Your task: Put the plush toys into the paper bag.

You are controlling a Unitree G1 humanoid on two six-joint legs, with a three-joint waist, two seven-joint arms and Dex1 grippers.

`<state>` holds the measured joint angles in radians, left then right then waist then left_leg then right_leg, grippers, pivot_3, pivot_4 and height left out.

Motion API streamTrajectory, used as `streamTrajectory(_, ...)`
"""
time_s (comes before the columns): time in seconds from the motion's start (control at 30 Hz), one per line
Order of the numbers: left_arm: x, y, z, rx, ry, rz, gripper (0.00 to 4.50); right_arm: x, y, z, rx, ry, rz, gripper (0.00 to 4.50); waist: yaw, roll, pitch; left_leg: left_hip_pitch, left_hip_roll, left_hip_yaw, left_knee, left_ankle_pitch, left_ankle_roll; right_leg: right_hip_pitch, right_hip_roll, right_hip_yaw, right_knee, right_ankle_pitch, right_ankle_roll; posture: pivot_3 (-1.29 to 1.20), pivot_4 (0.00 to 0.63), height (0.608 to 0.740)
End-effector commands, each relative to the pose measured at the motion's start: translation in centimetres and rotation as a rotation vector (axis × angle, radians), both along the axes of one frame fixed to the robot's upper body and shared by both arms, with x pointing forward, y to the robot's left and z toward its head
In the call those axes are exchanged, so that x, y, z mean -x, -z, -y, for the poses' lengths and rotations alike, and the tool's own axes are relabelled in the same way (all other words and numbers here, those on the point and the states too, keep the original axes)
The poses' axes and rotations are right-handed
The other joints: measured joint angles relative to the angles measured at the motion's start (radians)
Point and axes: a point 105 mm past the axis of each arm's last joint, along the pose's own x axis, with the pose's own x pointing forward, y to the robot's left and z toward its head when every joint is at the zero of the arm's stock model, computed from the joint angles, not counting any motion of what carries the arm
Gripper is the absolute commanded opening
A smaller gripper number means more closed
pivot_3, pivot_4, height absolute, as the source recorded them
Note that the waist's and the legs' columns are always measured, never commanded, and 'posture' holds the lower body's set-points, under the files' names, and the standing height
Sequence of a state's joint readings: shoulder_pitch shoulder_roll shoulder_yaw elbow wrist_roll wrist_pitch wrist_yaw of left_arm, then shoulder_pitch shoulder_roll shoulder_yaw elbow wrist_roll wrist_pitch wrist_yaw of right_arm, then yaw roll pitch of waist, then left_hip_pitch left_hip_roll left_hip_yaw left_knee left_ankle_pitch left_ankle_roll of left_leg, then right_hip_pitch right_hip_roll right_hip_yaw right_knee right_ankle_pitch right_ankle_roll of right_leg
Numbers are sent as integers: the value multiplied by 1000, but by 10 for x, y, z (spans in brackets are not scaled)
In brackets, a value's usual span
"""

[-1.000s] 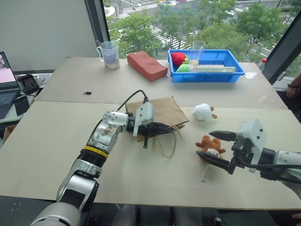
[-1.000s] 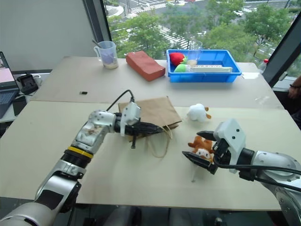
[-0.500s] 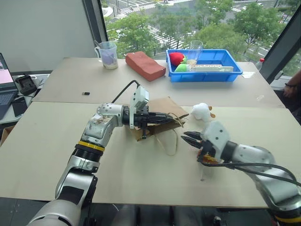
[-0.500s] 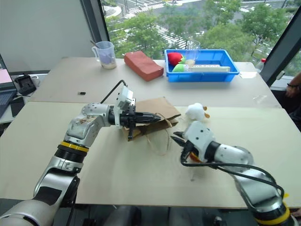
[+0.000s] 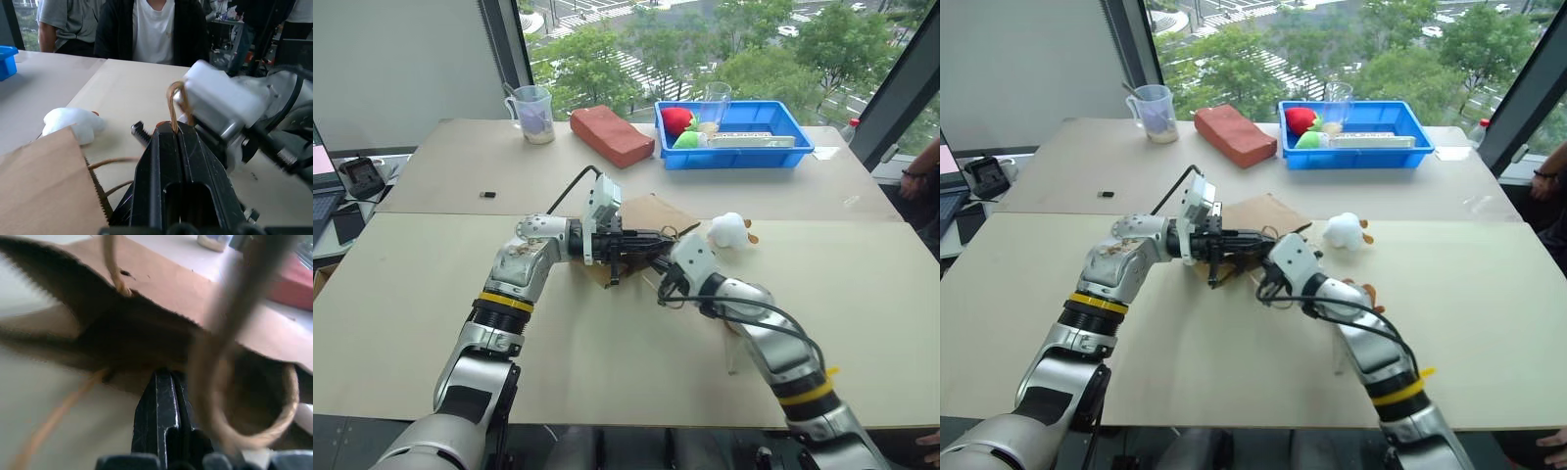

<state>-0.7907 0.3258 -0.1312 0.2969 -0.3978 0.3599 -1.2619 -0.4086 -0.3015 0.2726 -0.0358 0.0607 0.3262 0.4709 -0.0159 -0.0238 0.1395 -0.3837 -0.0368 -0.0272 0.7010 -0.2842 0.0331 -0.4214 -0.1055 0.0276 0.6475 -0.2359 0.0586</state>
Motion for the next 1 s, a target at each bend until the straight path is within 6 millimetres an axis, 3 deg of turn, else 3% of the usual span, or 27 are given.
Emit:
streamTrajectory(0.03, 6, -20, 6, 43, 46, 55, 0, -18, 1, -2, -51, 60, -24, 44, -1, 0, 0, 0, 0, 0, 0, 0, 0, 0, 0, 0, 0, 0, -1, 0, 150, 740)
streamTrajectory(0.3, 6, -27, -1, 61, 26, 61, 0, -29, 15, -11, -72, 73, -100, 44, -4, 0, 0, 0, 1, -1, -3, 1, -2, -1, 1, 0, 0, 1, -1, 0, 150, 740)
streamTrajectory(0.57, -13, -46, -14, 93, -79, 111, 0, -25, 31, -15, -64, 82, -179, 44, -10, 0, 0, 1, 1, -1, -5, 2, -3, -2, 1, 0, 0, 1, -1, 0, 150, 740)
streamTrajectory(0.7, -31, -69, -28, 172, -203, 130, 0, -27, 37, -10, -101, 154, -235, 44, -15, 0, 0, 2, 1, -1, -5, 2, -3, -2, 1, 0, 1, 1, -2, 0, 150, 740)
streamTrajectory(1.0, -35, -113, -59, 330, -376, 171, 0, -27, 47, -6, -81, 206, -283, 44, -21, 0, 0, 3, 2, -2, -5, 3, -4, -1, 1, 1, 1, 2, -1, 0, 150, 740)
